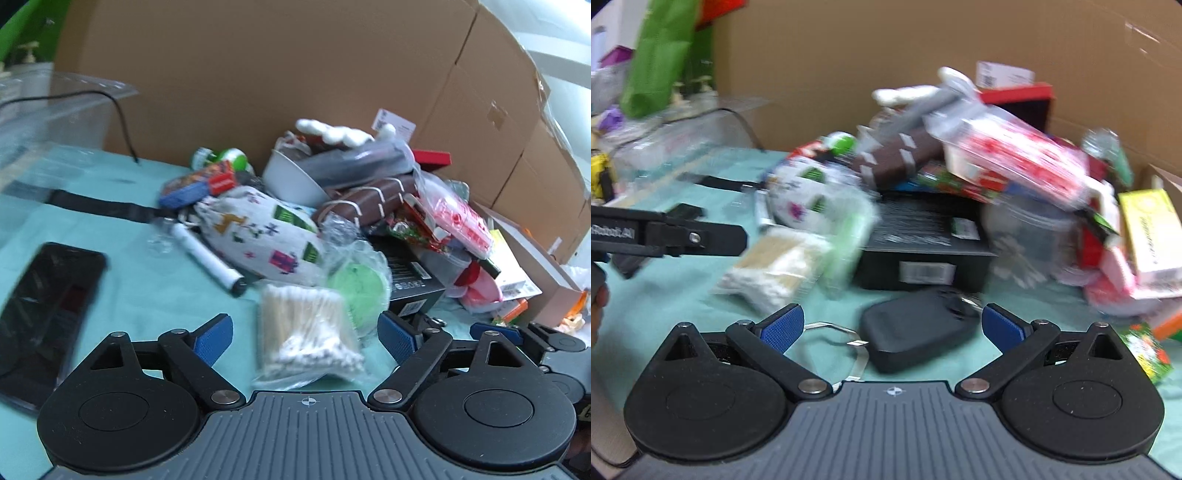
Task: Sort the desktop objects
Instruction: 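Lower the left gripper to the cotton swab bag while the right gripper lowers to the black remote, then close the left gripper on the cotton swab bag while the right gripper closes on the black remote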
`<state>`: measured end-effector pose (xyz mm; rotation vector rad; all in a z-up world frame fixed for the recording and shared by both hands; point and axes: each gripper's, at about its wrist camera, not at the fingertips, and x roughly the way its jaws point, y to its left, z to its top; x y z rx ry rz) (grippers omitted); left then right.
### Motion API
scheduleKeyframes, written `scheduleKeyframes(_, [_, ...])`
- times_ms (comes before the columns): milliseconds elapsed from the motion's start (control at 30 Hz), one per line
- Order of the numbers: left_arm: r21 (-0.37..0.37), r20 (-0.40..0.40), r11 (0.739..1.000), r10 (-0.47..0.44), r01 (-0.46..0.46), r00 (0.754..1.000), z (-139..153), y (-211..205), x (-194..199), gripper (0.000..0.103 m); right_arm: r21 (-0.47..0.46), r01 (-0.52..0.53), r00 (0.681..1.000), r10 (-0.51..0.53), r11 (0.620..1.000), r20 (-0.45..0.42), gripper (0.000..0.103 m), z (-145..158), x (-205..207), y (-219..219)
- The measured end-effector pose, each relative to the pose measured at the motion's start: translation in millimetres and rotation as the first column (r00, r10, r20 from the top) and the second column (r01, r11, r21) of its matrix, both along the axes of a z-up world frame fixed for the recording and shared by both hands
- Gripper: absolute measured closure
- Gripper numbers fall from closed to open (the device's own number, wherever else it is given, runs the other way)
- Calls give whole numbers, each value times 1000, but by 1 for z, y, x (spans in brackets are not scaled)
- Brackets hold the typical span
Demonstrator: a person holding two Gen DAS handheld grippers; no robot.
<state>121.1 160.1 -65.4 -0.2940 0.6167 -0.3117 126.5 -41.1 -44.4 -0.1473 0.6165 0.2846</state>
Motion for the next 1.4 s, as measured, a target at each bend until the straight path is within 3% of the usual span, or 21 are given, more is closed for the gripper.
scheduleKeyframes(133, [35, -57, 999, -20, 22, 998, -10, -14, 18, 10, 27, 33, 999, -32, 999, -30, 1, -7, 13, -11])
scheduleKeyframes(233, [38, -102, 999, -5, 9, 995, -19, -18, 29, 10, 98, 89, 994, -81, 991, -77, 1, -12, 28, -18])
scheduleKeyframes(300, [46, -92, 999, 8, -3, 996, -21, -21, 32, 10, 165, 122, 988, -103, 979, -117, 1, -15, 36, -22])
scheduleKeyframes(367, [70, -88, 998, 11, -5, 996, -21, -26, 34, 12, 170, 147, 982, -123, 974, -142, 1, -20, 43, -23])
scheduleKeyframes(433, [126, -79, 992, 5, 5, 997, -20, -32, 33, 36, 150, 120, 985, -99, 981, -142, 3, -24, 42, -23])
scheduleKeyframes(600, [151, -81, 988, -15, 27, 997, -18, -31, 25, 49, 118, 32, 990, -16, 992, -137, 18, -20, 28, -41])
scheduleKeyframes(667, [156, -85, 987, -37, 50, 996, -16, -31, 19, 50, 91, 25, 990, -12, 996, -142, 27, -19, 23, -51])
scheduleKeyframes(767, [165, -92, 983, -67, 81, 994, -16, -31, 12, 47, 63, 54, 988, -44, 997, -150, 27, -16, 17, -67])
scheduleKeyframes(833, [165, -101, 983, -66, 82, 993, -16, -33, 12, 29, 63, 68, 987, -57, 996, -152, 26, -15, 16, -71])
scheduleKeyframes(900, [177, -101, 982, -55, 72, 993, -18, -37, 14, 27, 53, 74, 989, -66, 996, -134, 26, -16, 17, -67])
scheduleKeyframes(967, [203, -100, 976, -59, 78, 993, -17, -42, 13, 32, 31, 71, 992, -67, 997, -108, 26, -17, 20, -60])
scheduleKeyframes(1000, [215, -97, 973, -63, 83, 993, -17, -44, 13, 45, 26, 67, 993, -64, 997, -100, 26, -17, 22, -57])
scheduleKeyframes(1133, [221, -104, 970, -75, 97, 992, -15, -44, 11, 46, 36, 65, 993, -60, 997, -103, 42, -21, 30, -53])
scheduleKeyframes(1167, [220, -106, 971, -72, 94, 992, -15, -44, 11, 42, 34, 65, 992, -60, 997, -111, 43, -20, 30, -54])
scheduleKeyframes(1200, [213, -111, 973, -69, 92, 991, -17, -43, 12, 30, 31, 63, 992, -59, 998, -116, 43, -19, 31, -54])
scheduleKeyframes(1267, [222, -107, 971, -65, 88, 992, -18, -45, 12, 29, 36, 73, 990, -68, 997, -125, 43, -18, 33, -54])
scheduleKeyframes(1333, [257, -102, 962, -65, 89, 993, -17, -51, 12, 45, 30, 76, 990, -72, 997, -117, 43, -20, 36, -51])
scheduleKeyframes(1400, [264, -102, 960, -71, 96, 992, -16, -54, 11, 48, 31, 71, 991, -67, 997, -114, 44, -21, 36, -52])
